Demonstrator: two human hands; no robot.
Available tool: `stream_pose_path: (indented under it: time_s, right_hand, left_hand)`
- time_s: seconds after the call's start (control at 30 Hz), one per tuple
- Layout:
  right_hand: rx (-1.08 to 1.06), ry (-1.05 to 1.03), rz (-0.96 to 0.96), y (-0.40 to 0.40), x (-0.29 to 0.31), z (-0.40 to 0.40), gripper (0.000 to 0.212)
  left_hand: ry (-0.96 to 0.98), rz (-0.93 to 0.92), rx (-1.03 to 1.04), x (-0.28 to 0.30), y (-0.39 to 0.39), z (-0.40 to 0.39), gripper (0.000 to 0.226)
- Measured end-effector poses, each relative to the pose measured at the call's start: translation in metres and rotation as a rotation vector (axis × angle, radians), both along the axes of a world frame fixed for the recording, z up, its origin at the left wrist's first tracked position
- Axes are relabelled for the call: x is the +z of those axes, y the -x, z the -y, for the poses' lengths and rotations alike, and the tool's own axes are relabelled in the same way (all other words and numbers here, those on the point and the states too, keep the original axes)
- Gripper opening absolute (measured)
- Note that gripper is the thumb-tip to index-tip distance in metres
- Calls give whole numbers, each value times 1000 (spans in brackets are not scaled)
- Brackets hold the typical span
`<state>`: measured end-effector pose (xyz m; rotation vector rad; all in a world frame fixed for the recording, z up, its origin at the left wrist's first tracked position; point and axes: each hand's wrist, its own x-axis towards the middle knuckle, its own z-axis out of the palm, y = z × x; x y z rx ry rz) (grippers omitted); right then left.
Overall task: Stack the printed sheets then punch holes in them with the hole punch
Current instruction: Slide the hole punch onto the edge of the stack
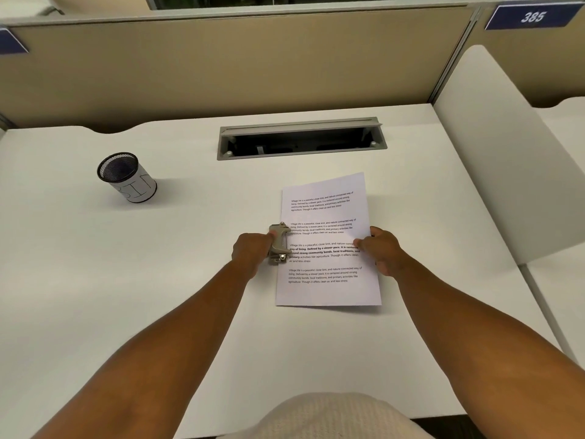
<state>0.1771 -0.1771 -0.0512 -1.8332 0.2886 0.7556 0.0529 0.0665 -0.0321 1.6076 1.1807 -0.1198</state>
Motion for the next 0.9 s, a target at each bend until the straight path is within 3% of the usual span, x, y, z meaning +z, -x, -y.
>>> stream_pose_path:
  time_s: [0.5, 0.67, 0.9]
  right_hand:
    - [46, 21, 28, 0, 2, -4, 23]
    - [143, 155, 131, 0, 5, -8, 24]
    - [209, 478, 396, 7, 5, -22, 56]
  left_hand:
    - [4, 1, -17, -6, -1, -3, 30]
    - [92, 32, -8, -3, -5, -6, 15]
    - [63, 13, -76, 1, -10, -11, 19]
